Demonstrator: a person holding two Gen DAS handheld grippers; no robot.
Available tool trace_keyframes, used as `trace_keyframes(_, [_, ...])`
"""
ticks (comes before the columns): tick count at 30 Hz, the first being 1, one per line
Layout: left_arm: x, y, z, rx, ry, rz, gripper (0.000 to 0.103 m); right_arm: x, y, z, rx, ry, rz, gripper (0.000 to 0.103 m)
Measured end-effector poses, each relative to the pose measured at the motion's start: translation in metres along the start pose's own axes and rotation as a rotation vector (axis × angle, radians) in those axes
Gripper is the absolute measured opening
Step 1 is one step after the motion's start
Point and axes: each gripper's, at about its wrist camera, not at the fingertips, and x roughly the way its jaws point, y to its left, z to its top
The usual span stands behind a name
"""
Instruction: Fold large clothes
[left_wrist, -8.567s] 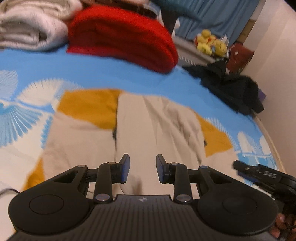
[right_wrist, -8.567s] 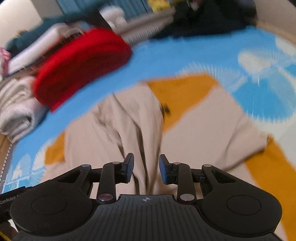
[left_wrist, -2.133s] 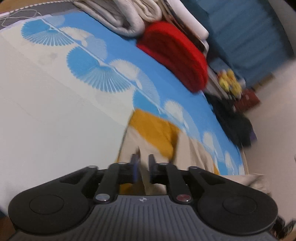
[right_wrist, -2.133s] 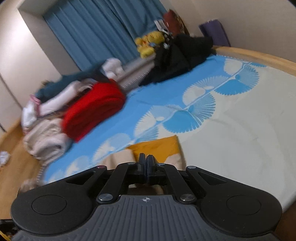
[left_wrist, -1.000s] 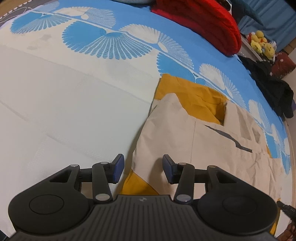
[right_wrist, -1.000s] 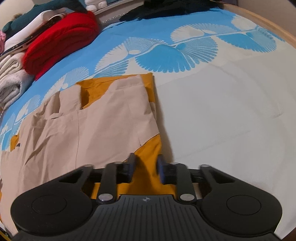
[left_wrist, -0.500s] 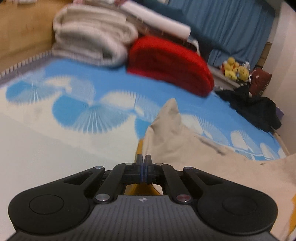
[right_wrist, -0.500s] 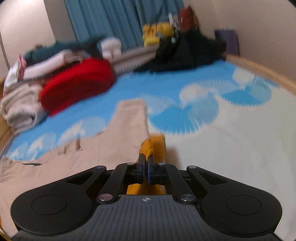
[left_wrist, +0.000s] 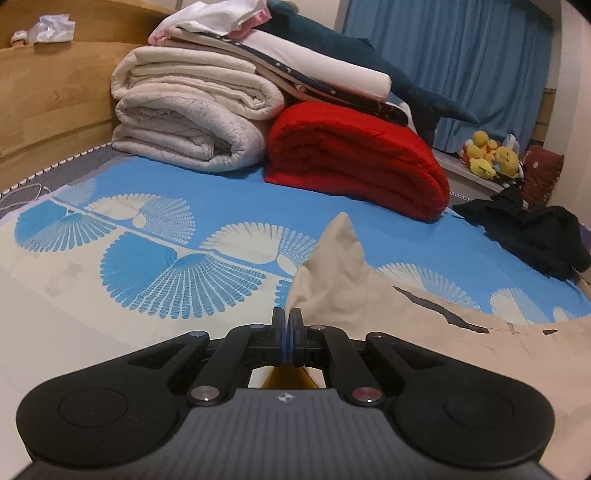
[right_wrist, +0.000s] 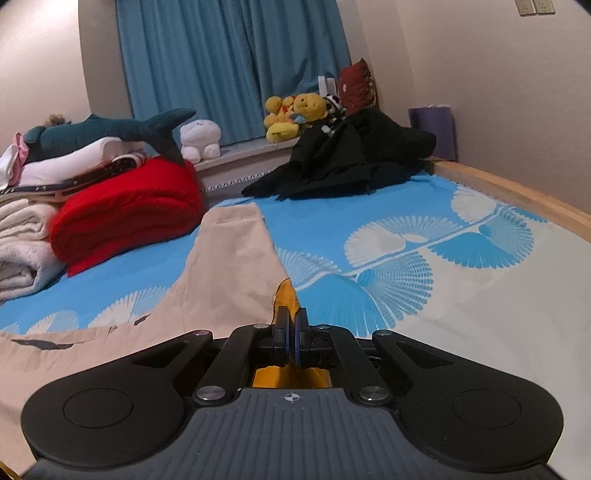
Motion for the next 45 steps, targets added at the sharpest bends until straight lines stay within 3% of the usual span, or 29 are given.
trace_keyframes(2, [0.016,0.002,-0.001,-0.006,0.059,0.007,0.007,0.006,0.003,0.0,0.005,-0.005,-0.01,0.002])
trace_keyframes(3, [0.025,0.004,-0.003,-0.015,0.107,0.008,0.016,0.011,0.004,-0.002,0.007,0.01,-0.023,0.003])
trace_keyframes(4, [0.034,0.007,-0.006,-0.032,0.167,0.002,0.038,0.02,0.004,-0.004,0.015,0.046,-0.043,0.005])
trace_keyframes(5, [0.041,0.012,-0.01,-0.063,0.221,-0.02,0.052,0.031,0.003,-0.008,0.019,0.103,-0.08,0.011])
trace_keyframes(8, [0.04,0.019,-0.011,-0.077,0.255,-0.053,0.053,0.058,-0.006,-0.026,0.015,0.283,-0.184,0.014])
trace_keyframes(12, [0.032,0.021,-0.013,-0.064,0.294,-0.17,0.053,0.071,-0.025,-0.046,0.086,0.465,-0.121,0.026])
trace_keyframes(15, [0.03,0.015,-0.021,-0.018,0.345,-0.236,0.053,0.067,-0.034,-0.049,0.101,0.483,-0.107,0.027])
trace_keyframes(16, [0.028,0.011,-0.025,0.002,0.357,-0.246,0.052,0.066,-0.036,-0.05,0.11,0.488,-0.097,0.024])
trace_keyframes(17, [0.025,0.008,-0.028,0.021,0.363,-0.249,0.052,0.064,-0.037,-0.051,0.111,0.488,-0.081,0.001])
trace_keyframes(21, [0.012,-0.005,-0.037,0.062,0.372,-0.341,0.052,0.046,-0.028,-0.042,0.087,0.398,-0.067,0.0])
trace_keyframes(25, [0.0,-0.026,-0.054,0.166,0.426,-0.467,0.053,0.038,-0.032,-0.04,0.096,0.37,-0.133,0.0])
trace_keyframes(27, [0.004,-0.036,-0.069,0.264,0.481,-0.421,0.053,0.035,-0.027,-0.041,0.036,0.348,-0.204,0.0])
trace_keyframes(29, [0.018,-0.036,-0.088,0.343,0.574,-0.279,0.052,0.032,-0.026,-0.04,-0.014,0.316,-0.261,0.003])
trace_keyframes(30, [0.025,-0.031,-0.094,0.365,0.609,-0.2,0.051,0.029,-0.028,-0.038,0.011,0.308,-0.242,0.003])
trace_keyframes(31, [0.027,-0.024,-0.095,0.367,0.616,-0.147,0.051,0.024,-0.031,-0.035,0.051,0.295,-0.205,0.003])
trace_keyframes(34, [0.019,-0.009,-0.085,0.288,0.585,-0.146,0.048,0.009,-0.03,-0.03,0.096,0.272,-0.043,0.003])
trace_keyframes(36, [0.014,-0.003,-0.084,0.281,0.583,-0.162,0.048,0.008,-0.026,-0.034,0.096,0.349,0.092,0.004])
trace_keyframes(38, [0.018,0.002,-0.093,0.311,0.638,-0.138,0.048,0.014,-0.026,-0.049,0.099,0.511,0.172,0.004])
trace_keyframes(41, [0.012,0.007,-0.093,0.341,0.636,-0.086,0.048,0.02,-0.033,-0.075,-0.032,0.669,0.054,0.0])
trace_keyframes(45, [-0.015,0.014,-0.074,0.323,0.53,-0.044,0.048,0.005,-0.046,-0.069,-0.064,0.635,-0.038,0.0])
